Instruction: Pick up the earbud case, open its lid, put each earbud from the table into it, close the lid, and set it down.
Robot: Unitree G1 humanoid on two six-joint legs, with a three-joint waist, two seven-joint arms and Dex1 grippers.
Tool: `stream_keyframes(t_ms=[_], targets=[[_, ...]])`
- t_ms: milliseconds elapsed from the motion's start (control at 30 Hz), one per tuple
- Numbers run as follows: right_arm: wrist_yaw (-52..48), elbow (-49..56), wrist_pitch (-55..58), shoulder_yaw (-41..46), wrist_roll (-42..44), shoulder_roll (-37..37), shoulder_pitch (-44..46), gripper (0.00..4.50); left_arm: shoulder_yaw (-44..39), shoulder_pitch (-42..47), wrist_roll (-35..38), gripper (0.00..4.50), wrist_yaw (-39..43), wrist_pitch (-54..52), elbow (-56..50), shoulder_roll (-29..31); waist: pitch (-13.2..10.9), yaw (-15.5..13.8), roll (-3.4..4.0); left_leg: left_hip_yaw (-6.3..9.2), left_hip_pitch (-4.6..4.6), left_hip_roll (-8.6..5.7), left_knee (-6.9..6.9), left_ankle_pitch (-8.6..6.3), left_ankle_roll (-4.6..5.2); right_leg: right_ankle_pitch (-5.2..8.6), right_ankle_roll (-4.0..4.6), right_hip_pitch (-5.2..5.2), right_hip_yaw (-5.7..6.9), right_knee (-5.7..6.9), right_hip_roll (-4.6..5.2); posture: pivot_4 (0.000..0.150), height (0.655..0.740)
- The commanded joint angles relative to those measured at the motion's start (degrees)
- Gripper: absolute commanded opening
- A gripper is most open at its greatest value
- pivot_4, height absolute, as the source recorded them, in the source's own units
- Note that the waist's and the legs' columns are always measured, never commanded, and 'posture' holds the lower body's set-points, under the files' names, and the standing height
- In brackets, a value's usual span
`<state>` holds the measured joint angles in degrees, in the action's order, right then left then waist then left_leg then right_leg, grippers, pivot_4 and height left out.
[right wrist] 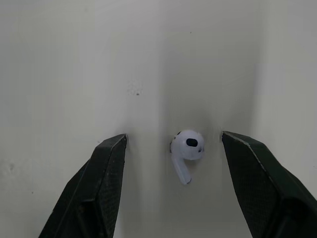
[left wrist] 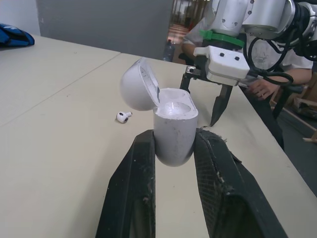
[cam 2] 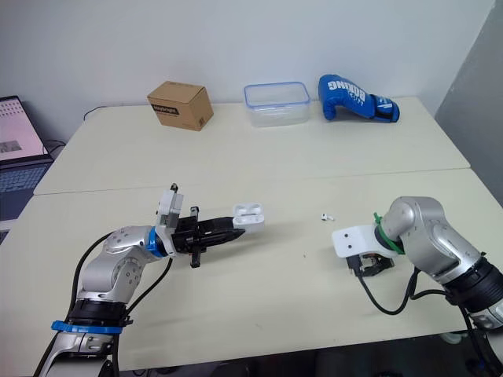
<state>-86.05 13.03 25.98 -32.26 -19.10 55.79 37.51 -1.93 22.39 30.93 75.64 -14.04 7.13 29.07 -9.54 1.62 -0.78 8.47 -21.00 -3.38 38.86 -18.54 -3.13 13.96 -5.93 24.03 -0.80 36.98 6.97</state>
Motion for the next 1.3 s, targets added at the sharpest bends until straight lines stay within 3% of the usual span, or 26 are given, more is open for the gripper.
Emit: stream_keyframes(t_ms=[33, 567, 667, 767, 1300], targets=[[-2.3, 1.0, 0.9, -2.1, -3.8, 0.1, 1.6, 3.15, -0.1, 0.6, 0.1, 0.75, -0.1, 1.1, -1.1, -0.3, 0.0, 0.0, 0.0, 0.0, 0.0, 0.0, 0.0, 0.0, 0.0, 0.0, 0.0, 0.0, 0.0, 0.0, 0.0, 0.15, 0.7307], [-6.2, -0.6, 2.9, -6.9, -10.3, -2.9, 5.9, 3.15, -0.1, -1.0, 0.1, 0.75, -1.7, 1.4, -2.6, -1.3, 0.0, 0.1, -0.08, 0.0, 0.04, 0.01, 0.04, 0.0, -0.01, 0.0, 0.0, -0.02, -0.01, 0.03, 0.0, 0.15, 0.7307], [-6.4, 0.2, 3.8, -7.6, -10.4, -3.0, 6.2, 2.61, -0.1, -1.0, 0.1, 0.75, -1.6, 1.7, -2.3, -1.3, 0.1, 0.1, -0.1, -0.01, 0.04, 0.02, 0.04, 0.0, 0.0, 0.0, 0.0, -0.03, -0.01, 0.04, 0.0, 0.15, 0.7307], [-6.4, 0.9, 4.2, -8.4, -10.2, -2.8, 6.4, 1.63, -0.1, -1.0, 0.1, 0.75, -1.7, 1.9, -2.2, -1.3, 0.1, 0.1, -0.13, 0.0, 0.05, 0.02, 0.04, 0.0, 0.0, -0.01, 0.0, -0.03, -0.01, 0.04, -0.01, 0.15, 0.7307], [-6.4, 1.8, 4.3, -11.2, -11.2, -2.7, 7.7, 1.63, 0.2, -1.2, 0.6, 0.75, -3.2, 0.6, -4.3, -1.2, 0.1, 0.0, -0.13, 0.0, 0.05, 0.02, 0.03, 0.0, -0.01, 0.0, 0.0, -0.02, 0.0, 0.02, -0.01, 0.15, 0.7307]])
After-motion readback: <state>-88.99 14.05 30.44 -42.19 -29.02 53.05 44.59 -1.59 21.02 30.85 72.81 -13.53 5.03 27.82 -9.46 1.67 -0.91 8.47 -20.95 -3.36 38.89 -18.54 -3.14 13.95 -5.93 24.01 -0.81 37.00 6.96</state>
